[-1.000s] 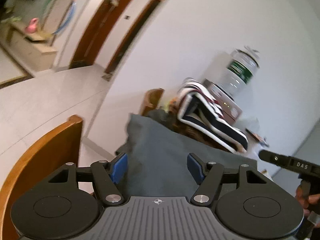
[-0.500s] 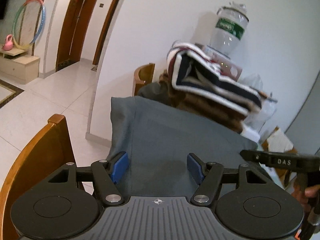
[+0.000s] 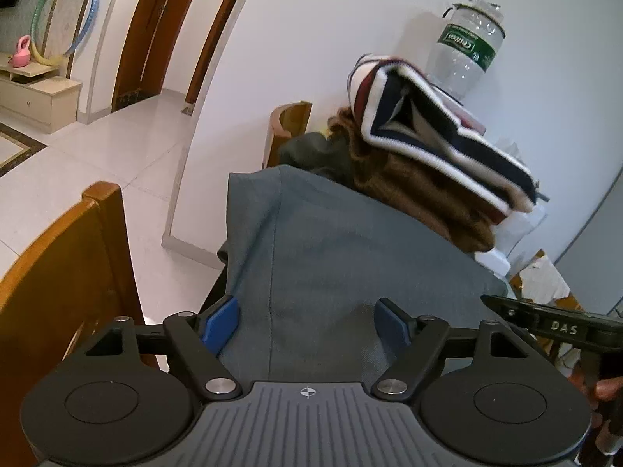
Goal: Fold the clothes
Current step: 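Lower the trousers onto the stack top and open both tools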
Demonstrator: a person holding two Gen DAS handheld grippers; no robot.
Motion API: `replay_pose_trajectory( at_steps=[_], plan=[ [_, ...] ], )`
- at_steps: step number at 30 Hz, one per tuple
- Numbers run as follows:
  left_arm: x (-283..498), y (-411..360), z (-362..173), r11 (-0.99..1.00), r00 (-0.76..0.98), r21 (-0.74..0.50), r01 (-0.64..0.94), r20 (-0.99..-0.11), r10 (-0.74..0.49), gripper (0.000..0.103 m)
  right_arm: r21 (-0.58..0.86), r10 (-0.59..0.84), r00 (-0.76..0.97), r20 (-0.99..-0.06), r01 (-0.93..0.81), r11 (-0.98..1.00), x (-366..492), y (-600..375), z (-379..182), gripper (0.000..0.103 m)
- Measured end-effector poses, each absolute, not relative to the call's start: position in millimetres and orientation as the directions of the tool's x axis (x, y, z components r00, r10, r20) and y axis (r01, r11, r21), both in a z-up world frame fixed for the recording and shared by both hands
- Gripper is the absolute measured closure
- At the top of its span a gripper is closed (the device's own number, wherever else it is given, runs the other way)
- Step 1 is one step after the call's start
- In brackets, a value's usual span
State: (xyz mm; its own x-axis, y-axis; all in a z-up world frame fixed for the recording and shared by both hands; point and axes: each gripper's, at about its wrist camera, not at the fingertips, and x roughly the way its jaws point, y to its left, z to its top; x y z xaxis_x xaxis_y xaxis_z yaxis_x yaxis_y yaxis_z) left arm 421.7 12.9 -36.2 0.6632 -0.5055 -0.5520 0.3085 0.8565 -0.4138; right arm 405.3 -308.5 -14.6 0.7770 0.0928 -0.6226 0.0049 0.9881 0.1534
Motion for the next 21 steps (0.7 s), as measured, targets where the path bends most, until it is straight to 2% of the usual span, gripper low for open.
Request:
replay_pose_trajectory(
  at_steps=[3, 11, 15, 21],
  plan=[
    [412.2, 19.2, -26.2, 0.852, 0.674, -0.431, 0.297, -0.537, -0.507, 0.021, 0.147, 0.086, 0.785, -0.613, 0.006, 0.989, 392.9, -307.5, 2.1, 0.068],
    [360.5, 25.0, 17.6, 0.841, 0.718, -0.403, 0.360, -0.456, -0.526, 0.003, 0.167, 0.102, 0.809, -0.578, -0.006, 0.986, 329.5, -303.3, 44.5, 0.054],
    [325.2, 20.8, 39.1, 0.860, 0.746, -0.342, 0.379, -0.436, -0.503, 0.000, 0.147, 0.092, 0.827, -0.554, -0.011, 0.989, 287.5, -300.2, 62.7, 0.034],
    [276.1, 4.1, 60.3, 0.895, 0.780, -0.243, 0.373, -0.441, -0.444, 0.000, 0.149, 0.076, 0.845, -0.529, 0.004, 0.989, 230.9, -304.7, 75.2, 0.017]
  ],
)
